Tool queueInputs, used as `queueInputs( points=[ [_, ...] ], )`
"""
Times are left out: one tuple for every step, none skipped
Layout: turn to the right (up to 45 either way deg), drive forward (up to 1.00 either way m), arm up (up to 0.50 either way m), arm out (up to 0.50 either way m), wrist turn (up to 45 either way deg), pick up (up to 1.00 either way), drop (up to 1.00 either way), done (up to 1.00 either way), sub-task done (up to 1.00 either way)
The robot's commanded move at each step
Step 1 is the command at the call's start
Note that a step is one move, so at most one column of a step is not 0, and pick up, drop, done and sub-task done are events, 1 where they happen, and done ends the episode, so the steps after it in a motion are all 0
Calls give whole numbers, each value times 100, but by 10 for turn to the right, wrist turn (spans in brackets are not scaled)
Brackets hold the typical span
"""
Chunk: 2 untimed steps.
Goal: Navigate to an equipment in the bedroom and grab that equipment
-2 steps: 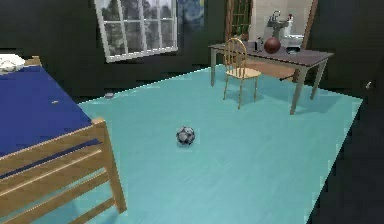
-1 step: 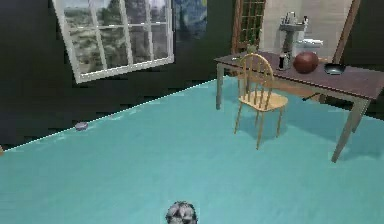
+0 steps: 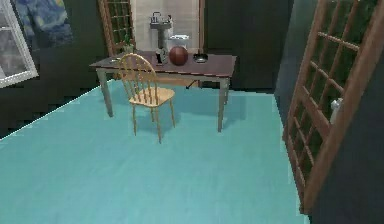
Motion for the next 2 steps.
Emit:
queueInputs(
  points=[
    [0, 5, 0, 0, 0, 0, 0, 0, 0],
    [90, 0, 0, 0, 0, 0, 0, 0, 0]
  ],
)
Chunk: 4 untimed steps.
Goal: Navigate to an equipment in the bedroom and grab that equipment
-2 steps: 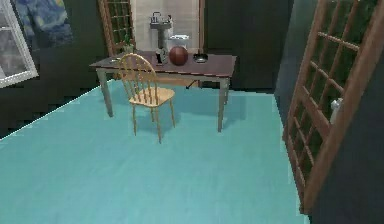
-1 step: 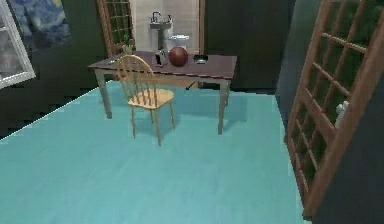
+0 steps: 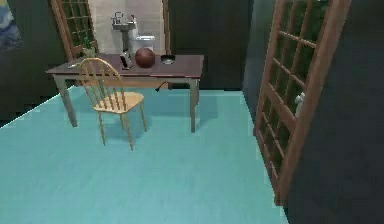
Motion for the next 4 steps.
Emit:
queueInputs(
  points=[
    [0, 100, 0, 0, 0, 0, 0, 0, 0],
    [30, 0, 0, 0, 0, 0, 0, 0, 0],
    [0, 55, 0, 0, 0, 0, 0, 0, 0],
    [-450, 0, 0, 0, 0, 0, 0, 0, 0]
  ],
)
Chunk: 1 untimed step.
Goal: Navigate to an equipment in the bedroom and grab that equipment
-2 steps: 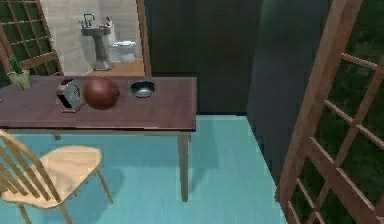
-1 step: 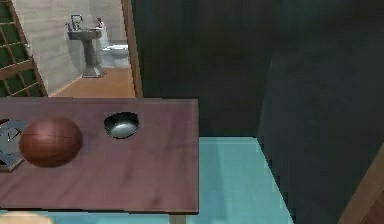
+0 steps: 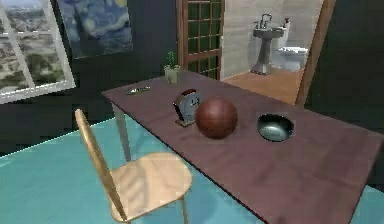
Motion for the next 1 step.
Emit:
queueInputs(
  points=[
    [-450, 0, 0, 0, 0, 0, 0, 0, 0]
  ],
)
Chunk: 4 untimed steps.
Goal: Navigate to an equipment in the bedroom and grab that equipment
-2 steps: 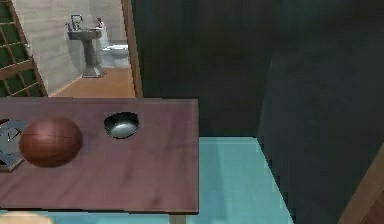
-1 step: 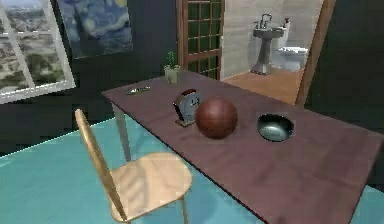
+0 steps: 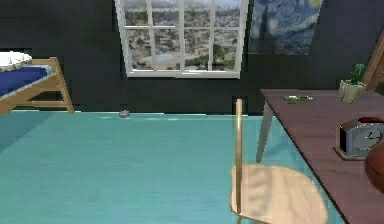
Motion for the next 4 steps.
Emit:
queueInputs(
  points=[
    [-330, 0, 0, 0, 0, 0, 0, 0, 0],
    [270, 0, 0, 0, 0, 0, 0, 0, 0],
    [0, 55, 0, 0, 0, 0, 0, 0, 0],
    [90, 0, 0, 0, 0, 0, 0, 0, 0]
  ],
)
